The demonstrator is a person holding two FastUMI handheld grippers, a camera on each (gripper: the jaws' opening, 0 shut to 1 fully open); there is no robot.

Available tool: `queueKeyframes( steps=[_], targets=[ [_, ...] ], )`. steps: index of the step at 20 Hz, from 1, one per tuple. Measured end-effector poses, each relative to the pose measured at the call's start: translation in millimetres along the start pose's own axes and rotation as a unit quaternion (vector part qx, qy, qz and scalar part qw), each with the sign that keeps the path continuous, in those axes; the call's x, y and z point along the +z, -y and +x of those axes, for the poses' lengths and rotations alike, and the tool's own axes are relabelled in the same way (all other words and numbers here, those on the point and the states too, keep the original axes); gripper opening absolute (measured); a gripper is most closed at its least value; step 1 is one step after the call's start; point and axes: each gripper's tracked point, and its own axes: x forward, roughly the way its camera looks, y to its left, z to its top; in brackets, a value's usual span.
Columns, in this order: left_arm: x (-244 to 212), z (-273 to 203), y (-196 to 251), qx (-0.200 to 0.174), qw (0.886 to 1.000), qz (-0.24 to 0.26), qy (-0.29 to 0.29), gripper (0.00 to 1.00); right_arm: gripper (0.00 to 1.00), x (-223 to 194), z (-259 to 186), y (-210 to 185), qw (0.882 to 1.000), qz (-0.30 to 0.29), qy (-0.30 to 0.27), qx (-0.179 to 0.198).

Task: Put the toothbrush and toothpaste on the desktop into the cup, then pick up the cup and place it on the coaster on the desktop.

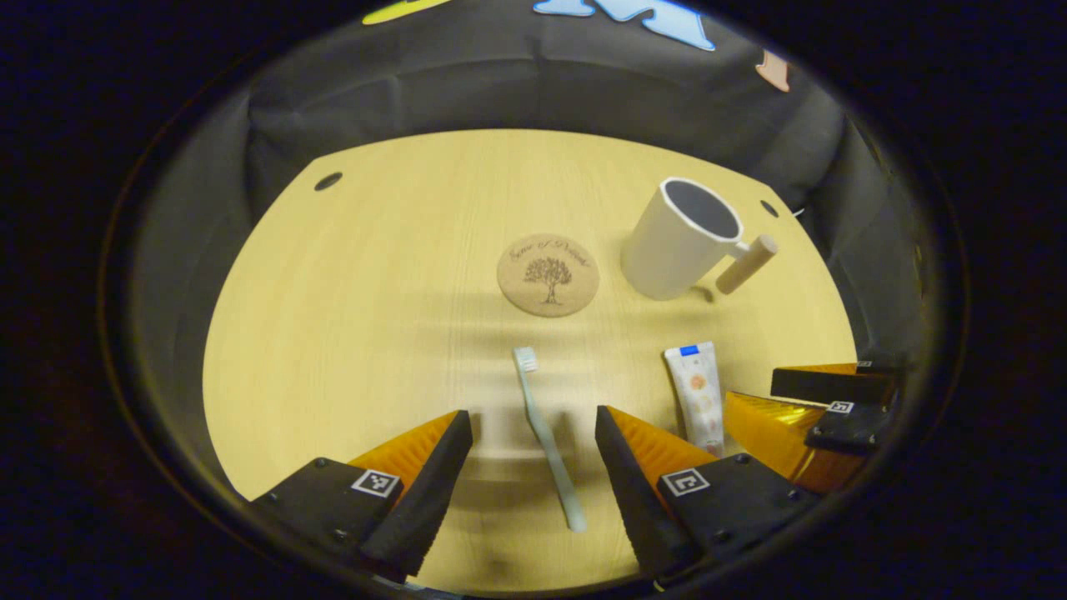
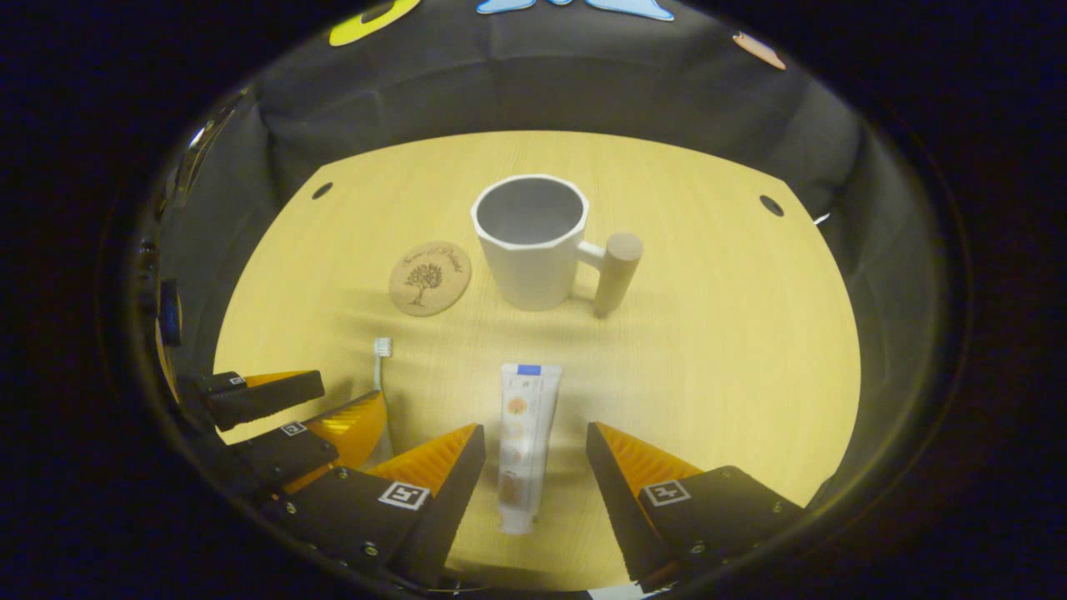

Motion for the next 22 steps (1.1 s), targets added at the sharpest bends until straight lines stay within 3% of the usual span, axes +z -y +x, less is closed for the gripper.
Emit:
queueKeyframes(
  steps=[7,8,9,14,15,17,18,20,22],
  targets=[
    [-14.1,18.0,-12.6,0.021,0.998,-0.018,-0.051,0.98,0.78,-8.9,24.5,1.7,0.999,0.003,-0.041,-0.006],
    [-12.8,17.3,-14.8,0.023,0.998,-0.016,-0.049,0.98,0.76,-9.9,25.8,2.4,0.999,0.007,-0.046,-0.004],
    [-13.9,18.1,-16.1,0.03,0.998,-0.011,-0.053,0.96,0.66,-11.5,30.6,2.8,0.999,0.01,-0.049,-0.005],
    [-14.0,17.2,-20.9,0.036,0.998,-0.013,-0.052,0.93,0.67,-23.0,39.7,1.4,0.998,0.005,-0.067,-0.009],
    [-14.5,16.6,-22.3,0.038,0.998,-0.012,-0.053,0.93,0.63,-25.5,40.8,0.2,0.998,0.007,-0.069,-0.009],
    [-14.4,13.9,-18.8,0.039,0.998,-0.009,-0.056,0.85,0.55,-32.2,42.3,1.9,0.997,-0.003,-0.082,-0.017],
    [-12.4,16.8,-16.2,0.037,0.998,-0.004,-0.059,0.85,0.58,-29.2,42.2,0.4,0.997,-0.005,-0.073,-0.015],
    [-12.3,19.3,-14.6,0.038,0.997,-0.002,-0.06,0.64,0.45,-32.5,42.1,1.8,0.997,-0.013,-0.08,-0.019],
    [-12.6,19.8,-14.6,0.037,0.997,0.009,-0.067,0.6,0.42,-36.2,42.9,2.6,0.996,-0.016,-0.088,-0.02]
  ],
)
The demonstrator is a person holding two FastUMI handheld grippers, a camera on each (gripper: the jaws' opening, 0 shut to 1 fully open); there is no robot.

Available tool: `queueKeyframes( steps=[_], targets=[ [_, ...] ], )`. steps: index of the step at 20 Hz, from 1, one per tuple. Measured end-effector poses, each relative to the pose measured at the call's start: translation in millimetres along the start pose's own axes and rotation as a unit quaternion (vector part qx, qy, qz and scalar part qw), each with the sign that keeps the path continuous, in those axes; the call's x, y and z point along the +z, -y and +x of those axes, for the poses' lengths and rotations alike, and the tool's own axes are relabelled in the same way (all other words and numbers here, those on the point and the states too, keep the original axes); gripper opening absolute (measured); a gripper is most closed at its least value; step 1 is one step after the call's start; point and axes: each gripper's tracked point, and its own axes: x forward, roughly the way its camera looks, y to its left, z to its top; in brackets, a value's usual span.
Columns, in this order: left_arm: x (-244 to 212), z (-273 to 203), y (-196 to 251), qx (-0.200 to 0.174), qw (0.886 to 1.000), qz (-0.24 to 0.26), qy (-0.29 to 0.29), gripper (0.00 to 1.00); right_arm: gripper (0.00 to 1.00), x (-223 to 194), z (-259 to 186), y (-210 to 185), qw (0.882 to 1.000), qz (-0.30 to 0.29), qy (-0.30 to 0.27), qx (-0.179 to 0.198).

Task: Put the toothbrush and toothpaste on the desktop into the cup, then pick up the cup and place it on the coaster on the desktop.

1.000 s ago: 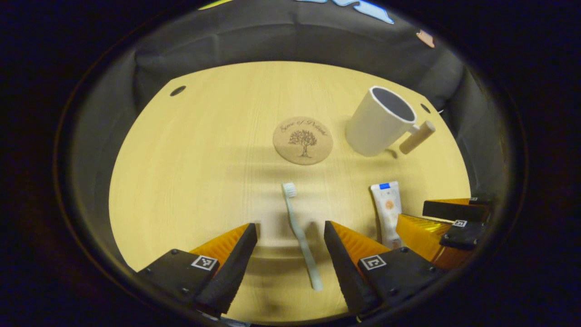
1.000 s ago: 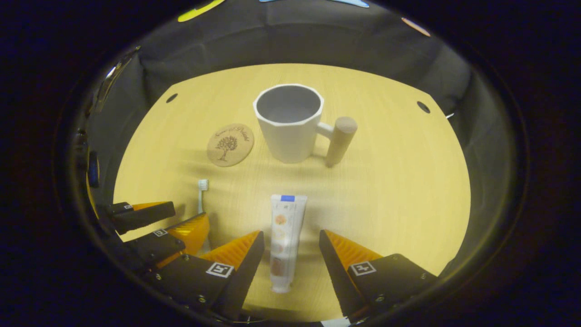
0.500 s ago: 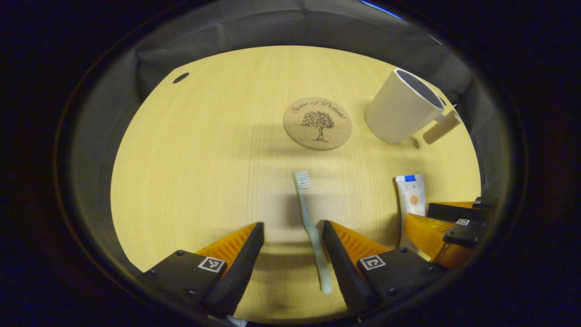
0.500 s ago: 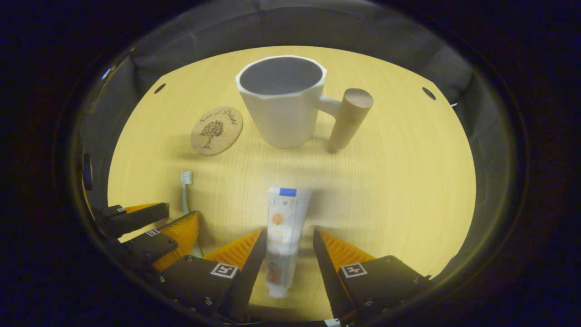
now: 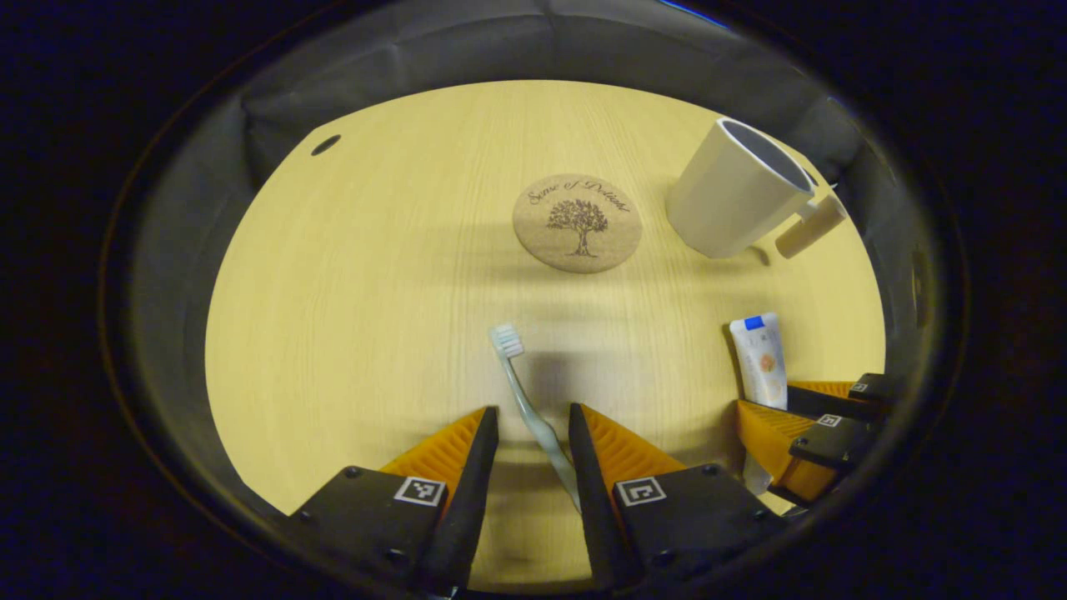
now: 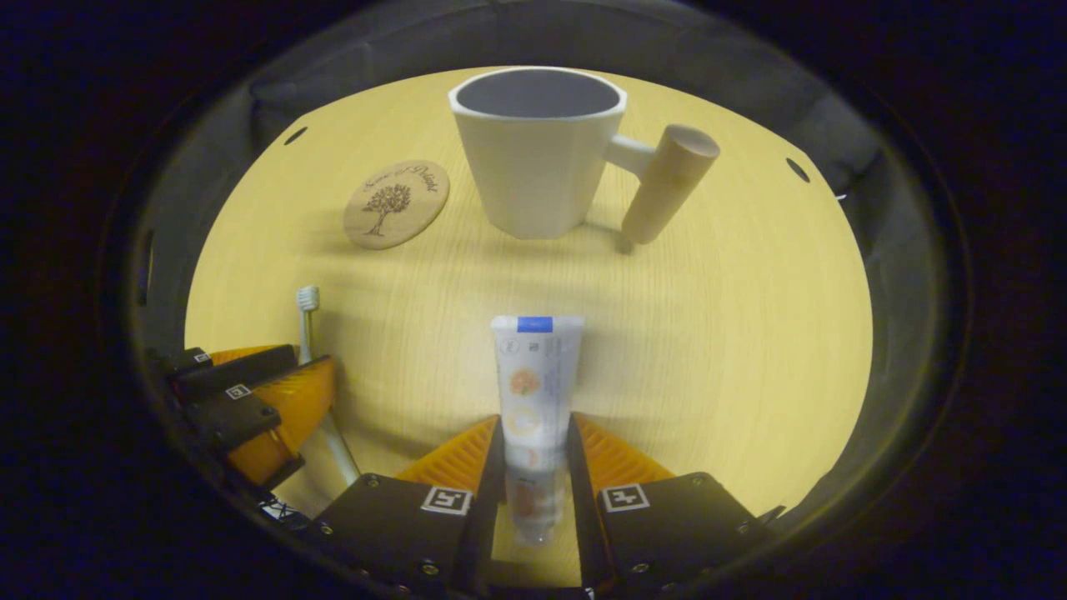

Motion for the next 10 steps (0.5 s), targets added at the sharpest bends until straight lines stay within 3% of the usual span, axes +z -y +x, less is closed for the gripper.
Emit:
queueKeyframes(
  steps=[1,2,3,4,6,7,8,9,10],
  targets=[
    [1.3,-2.1,1.0,-0.003,1.0,0.005,0.004,0.6,0.4,1.4,1.3,1.3,1.0,0.007,0.002,-0.002],
    [1.9,1.9,2.2,-0.001,1.0,0.002,0.0,0.45,0.34,-0.5,-0.2,0.2,1.0,0.008,-0.001,-0.001],
    [2.7,0.4,2.3,-0.001,1.0,0.005,0.0,0.29,0.34,0.0,-0.4,0.2,1.0,0.007,-0.002,0.001],
    [0.7,-0.2,2.2,-0.001,1.0,0.013,-0.005,0.29,0.34,0.3,-0.8,1.0,1.0,0.005,-0.002,0.001],
    [3.4,2.9,4.3,-0.003,1.0,0.015,-0.006,0.3,0.23,-0.5,-3.0,-0.1,1.0,0.018,-0.005,0.009],
    [3.1,1.3,5.2,0.0,1.0,0.015,-0.011,0.2,0.24,1.2,-1.8,0.0,1.0,0.02,0.0,0.011],
    [3.7,-0.3,5.8,-0.003,1.0,0.02,-0.007,0.2,0.23,-0.9,-0.3,0.9,1.0,0.02,-0.003,0.014],
    [5.7,0.3,5.2,-0.002,1.0,0.015,-0.01,0.1,0.23,5.7,-6.0,1.5,0.999,0.028,0.01,0.015],
    [3.6,3.6,6.3,-0.004,1.0,0.013,-0.006,0.1,0.15,0.2,-0.2,0.0,0.999,0.031,0.002,0.019]
  ],
)
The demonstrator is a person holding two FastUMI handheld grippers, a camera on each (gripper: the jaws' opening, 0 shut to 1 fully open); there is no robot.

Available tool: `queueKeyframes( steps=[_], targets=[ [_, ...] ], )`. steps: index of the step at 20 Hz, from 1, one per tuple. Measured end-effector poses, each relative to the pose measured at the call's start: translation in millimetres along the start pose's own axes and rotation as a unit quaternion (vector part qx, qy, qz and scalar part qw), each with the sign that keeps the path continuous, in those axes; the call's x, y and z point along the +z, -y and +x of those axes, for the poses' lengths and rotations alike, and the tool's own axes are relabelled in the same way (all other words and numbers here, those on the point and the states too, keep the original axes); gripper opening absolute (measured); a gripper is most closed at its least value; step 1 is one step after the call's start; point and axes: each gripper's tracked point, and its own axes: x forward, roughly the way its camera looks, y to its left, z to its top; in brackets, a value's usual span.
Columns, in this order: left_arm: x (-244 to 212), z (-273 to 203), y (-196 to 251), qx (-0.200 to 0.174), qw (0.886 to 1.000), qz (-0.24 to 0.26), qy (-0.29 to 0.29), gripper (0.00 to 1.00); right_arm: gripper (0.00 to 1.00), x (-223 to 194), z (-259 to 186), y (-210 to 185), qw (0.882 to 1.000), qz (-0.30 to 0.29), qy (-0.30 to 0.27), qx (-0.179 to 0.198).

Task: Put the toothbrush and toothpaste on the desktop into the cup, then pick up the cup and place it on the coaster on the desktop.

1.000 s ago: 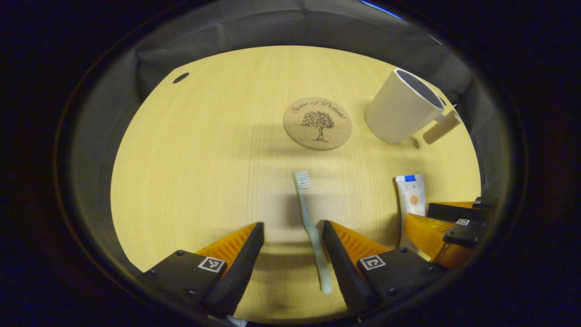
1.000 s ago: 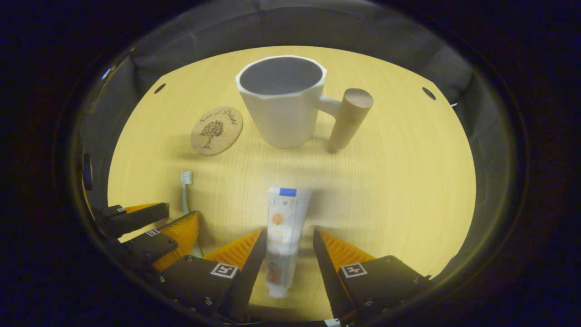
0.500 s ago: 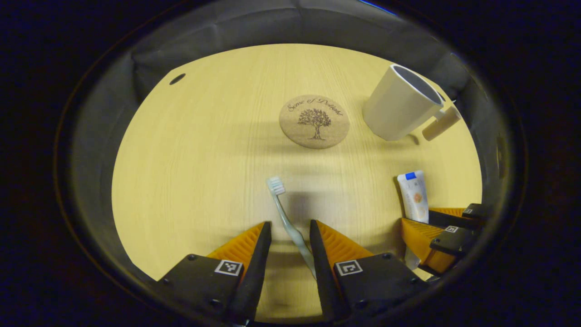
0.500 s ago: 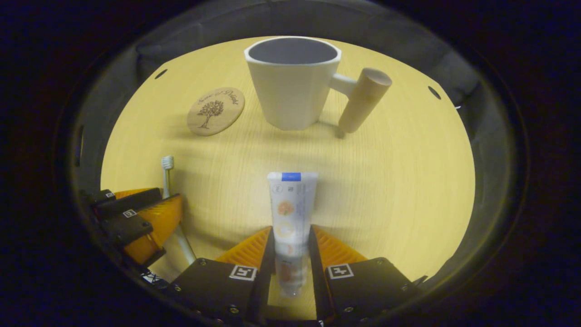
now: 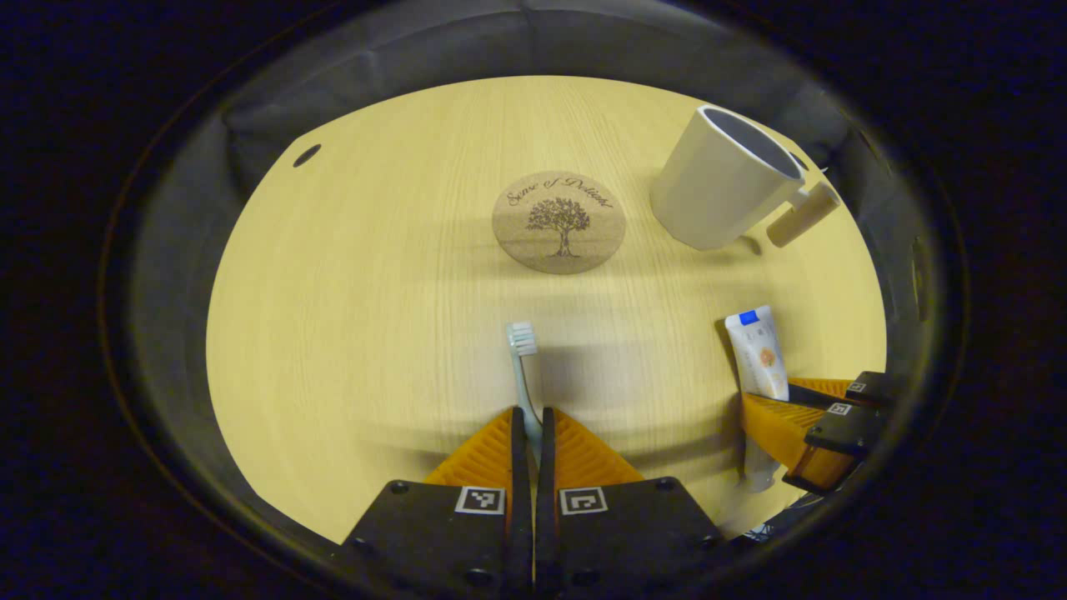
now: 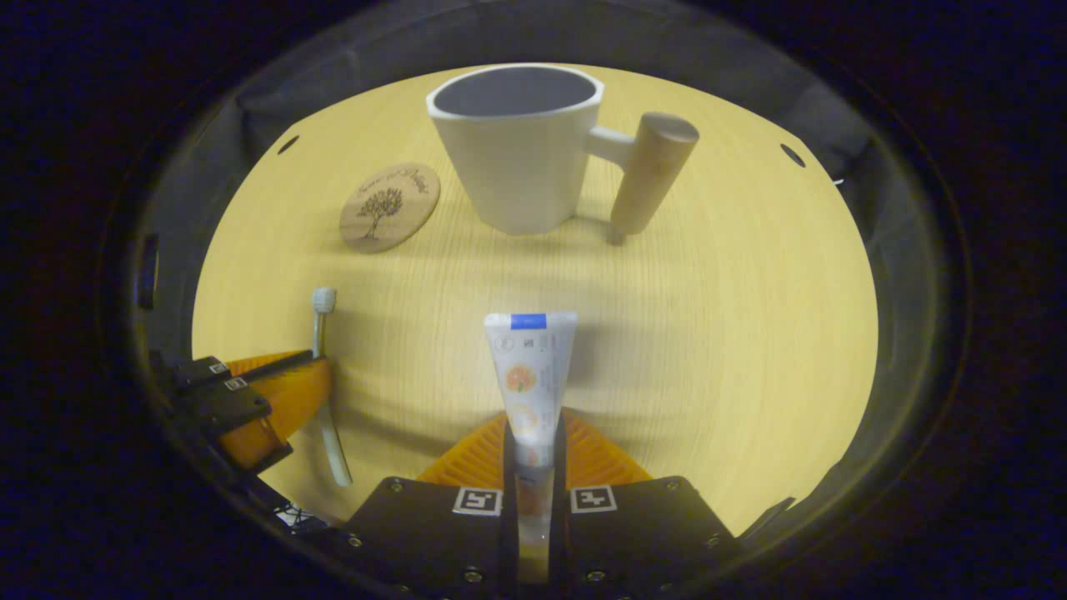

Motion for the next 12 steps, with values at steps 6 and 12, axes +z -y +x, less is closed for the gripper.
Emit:
queueKeyframes(
  steps=[6,12],
  targets=[
    [1.1,-2.3,1.7,-0.007,1.0,-0.01,0.013,0.08,0.15,0.3,-0.7,-2.2,1.0,0.011,0.005,0.022],
    [1.9,-14.9,-13.4,-0.004,0.999,-0.022,0.036,0.08,0.15,11.1,-16.6,-1.1,0.998,0.023,0.041,0.034]
  ],
)
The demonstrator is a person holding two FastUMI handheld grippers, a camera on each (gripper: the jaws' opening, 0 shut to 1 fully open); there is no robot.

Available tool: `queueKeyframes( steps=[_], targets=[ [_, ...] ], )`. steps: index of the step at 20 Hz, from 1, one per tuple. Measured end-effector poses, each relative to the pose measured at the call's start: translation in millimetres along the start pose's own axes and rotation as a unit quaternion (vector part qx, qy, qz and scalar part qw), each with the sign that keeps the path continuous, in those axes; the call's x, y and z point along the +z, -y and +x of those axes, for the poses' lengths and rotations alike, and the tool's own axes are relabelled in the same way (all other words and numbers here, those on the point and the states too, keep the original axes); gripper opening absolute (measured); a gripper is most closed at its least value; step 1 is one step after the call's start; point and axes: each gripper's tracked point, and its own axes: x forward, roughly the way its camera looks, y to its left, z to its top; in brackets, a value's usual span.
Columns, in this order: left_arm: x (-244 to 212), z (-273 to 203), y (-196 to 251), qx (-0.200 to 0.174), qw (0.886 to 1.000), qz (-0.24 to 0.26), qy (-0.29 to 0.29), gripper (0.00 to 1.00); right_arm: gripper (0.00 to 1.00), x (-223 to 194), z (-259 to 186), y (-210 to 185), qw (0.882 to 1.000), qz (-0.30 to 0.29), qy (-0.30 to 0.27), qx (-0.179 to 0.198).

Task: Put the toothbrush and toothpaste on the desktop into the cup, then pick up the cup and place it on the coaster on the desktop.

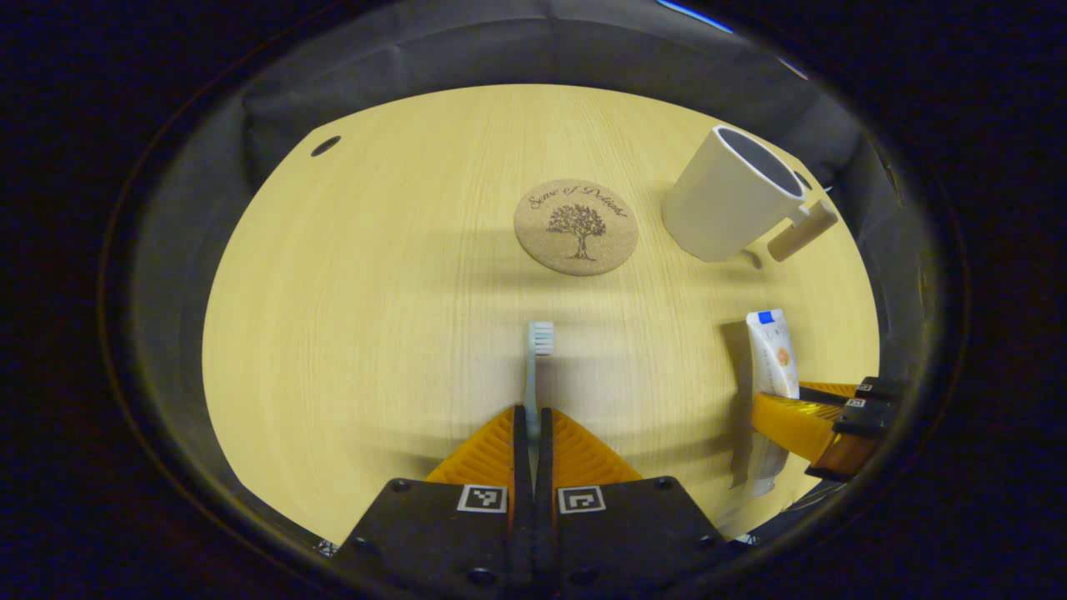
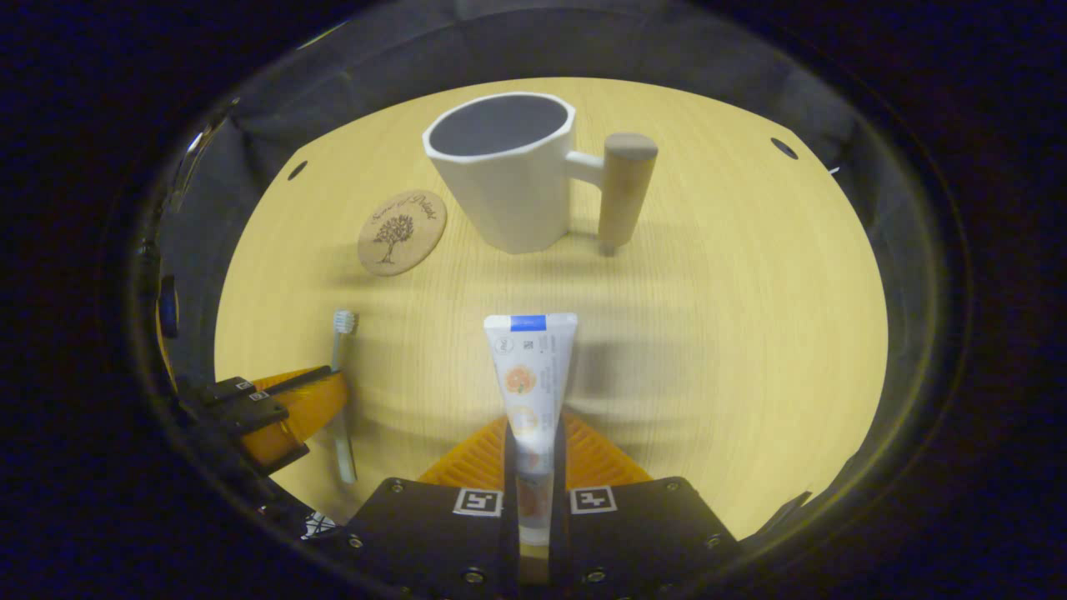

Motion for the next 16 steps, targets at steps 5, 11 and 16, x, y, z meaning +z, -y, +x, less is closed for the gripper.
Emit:
queueKeyframes(
  steps=[5,11,16],
  targets=[
    [20.7,-25.1,-2.9,-0.006,0.998,0.008,0.065,0.08,0.15,12.9,-29.8,-0.5,0.999,0.007,0.047,0.014],
    [45.1,-76.5,-16.6,-0.018,0.987,0.035,0.155,0.08,0.15,29.3,-49.0,-4.3,0.995,0.016,0.094,0.027],
    [66.3,-134.0,-31.1,-0.023,0.973,0.065,0.22,0.07,0.15,62.9,-82.7,-11.0,0.987,0.025,0.152,0.049]
  ],
)
